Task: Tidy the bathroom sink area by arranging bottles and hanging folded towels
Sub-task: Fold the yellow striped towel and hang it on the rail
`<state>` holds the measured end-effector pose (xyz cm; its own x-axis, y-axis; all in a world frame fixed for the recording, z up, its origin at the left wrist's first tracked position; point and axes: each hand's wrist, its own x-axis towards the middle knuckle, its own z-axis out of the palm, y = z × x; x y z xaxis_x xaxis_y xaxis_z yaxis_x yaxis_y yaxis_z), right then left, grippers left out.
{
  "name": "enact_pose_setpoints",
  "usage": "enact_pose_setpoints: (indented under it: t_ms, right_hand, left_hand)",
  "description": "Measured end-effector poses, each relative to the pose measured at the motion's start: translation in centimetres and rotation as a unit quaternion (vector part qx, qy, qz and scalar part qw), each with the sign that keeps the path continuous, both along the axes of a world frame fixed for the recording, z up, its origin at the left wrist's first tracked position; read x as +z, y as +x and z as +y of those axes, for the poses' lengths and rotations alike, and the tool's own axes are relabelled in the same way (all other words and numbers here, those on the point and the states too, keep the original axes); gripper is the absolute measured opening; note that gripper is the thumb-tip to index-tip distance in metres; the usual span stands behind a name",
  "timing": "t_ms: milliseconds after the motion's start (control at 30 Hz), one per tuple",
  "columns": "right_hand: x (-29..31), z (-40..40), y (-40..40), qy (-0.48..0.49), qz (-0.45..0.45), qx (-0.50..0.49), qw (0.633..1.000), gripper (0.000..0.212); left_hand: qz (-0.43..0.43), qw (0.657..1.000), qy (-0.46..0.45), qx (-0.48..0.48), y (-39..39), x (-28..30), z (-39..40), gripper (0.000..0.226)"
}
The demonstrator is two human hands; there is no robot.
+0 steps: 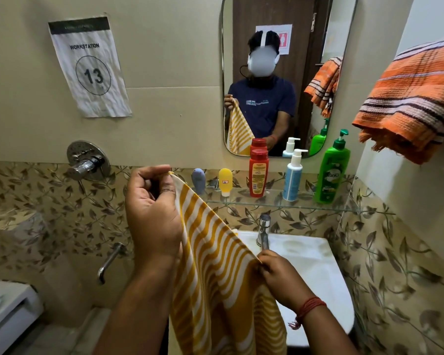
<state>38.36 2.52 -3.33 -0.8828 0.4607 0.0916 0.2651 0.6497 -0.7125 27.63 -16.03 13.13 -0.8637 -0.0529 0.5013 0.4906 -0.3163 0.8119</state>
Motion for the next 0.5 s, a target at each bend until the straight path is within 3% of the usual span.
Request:
enact_pose_setpoints:
  t_ms: [167,333,400,500]
  right_hand:
    - [-0.4,-0.2,0.9,-0.014,0.015,0.021,1.000,0.029]
    - [-0.1,-0.5,2.2,-0.015,-0.034,0.088,0.995,0.034]
    - [-0.5,-0.4,2.9,-0.068,-0.054,0.114,0.990,0.028]
    - [-1.0,-0.4,3.9,-0.166,-0.048,0.134,0.976,0.048]
  left_hand:
    - [-0.020,0.999,0.033,0.022,-1.0,-0.6,-0.3,0.033]
    - [-0.045,0.997,0.037,0.046,-2.2,-1.5,-0.9,0.034]
    - [-0.056,0.996,0.030,0.069,-2.8,-1.7,-1.4,0.035]
    - [-0.073,0.993,0.028,0.085,-3.6,-2.1,-1.9,0.037]
